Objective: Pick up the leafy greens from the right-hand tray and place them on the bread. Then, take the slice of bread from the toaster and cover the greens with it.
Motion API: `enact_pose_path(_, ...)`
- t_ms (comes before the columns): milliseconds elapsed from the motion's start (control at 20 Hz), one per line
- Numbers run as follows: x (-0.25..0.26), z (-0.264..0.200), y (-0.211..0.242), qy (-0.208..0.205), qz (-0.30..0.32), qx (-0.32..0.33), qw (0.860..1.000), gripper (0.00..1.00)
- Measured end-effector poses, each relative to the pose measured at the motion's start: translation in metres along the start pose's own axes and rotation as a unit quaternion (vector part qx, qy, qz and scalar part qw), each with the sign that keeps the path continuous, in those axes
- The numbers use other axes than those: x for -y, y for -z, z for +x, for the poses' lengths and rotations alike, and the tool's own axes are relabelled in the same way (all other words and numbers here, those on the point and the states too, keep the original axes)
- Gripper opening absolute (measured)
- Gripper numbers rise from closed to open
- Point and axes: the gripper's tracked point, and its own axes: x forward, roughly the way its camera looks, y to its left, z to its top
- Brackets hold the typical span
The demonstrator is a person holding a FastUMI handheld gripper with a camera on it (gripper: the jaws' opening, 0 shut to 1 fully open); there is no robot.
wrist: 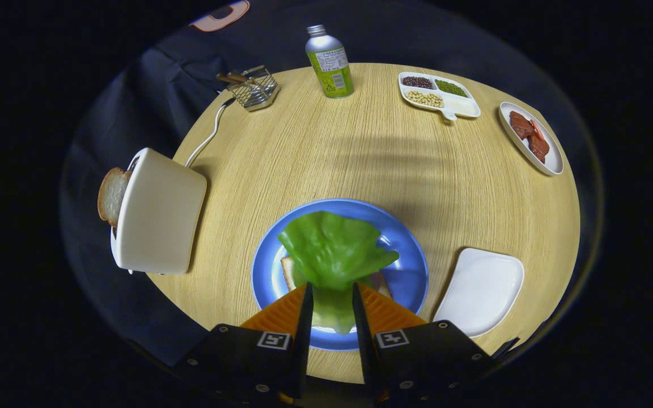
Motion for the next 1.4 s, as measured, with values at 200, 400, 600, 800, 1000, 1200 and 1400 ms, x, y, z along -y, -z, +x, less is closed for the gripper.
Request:
enact_pose_path(200, -0.006, -0.011, 0.000, 0.004, -0.010, -0.004, 1.000, 0.55)
enact_pose_path(400, -0.036, -0.041, -0.012, -0.022, -0.002, 0.006, 1.000, 0.70)
enact_pose_path(600, -0.075, -0.076, -0.038, -0.038, -0.010, 0.035, 0.999, 0.72)
enact_pose_path(800, -0.119, -0.102, -0.062, -0.050, -0.008, 0.057, 0.997, 0.81)
enact_pose_path(1000, -0.164, -0.113, -0.077, -0.060, -0.010, 0.064, 0.996, 0.93)
enact_pose_path(1200, -0.208, -0.114, -0.088, -0.060, -0.028, 0.059, 0.996, 0.95)
enact_pose_path(1400, -0.252, -0.117, -0.103, -0.063, -0.048, 0.058, 0.995, 0.95)
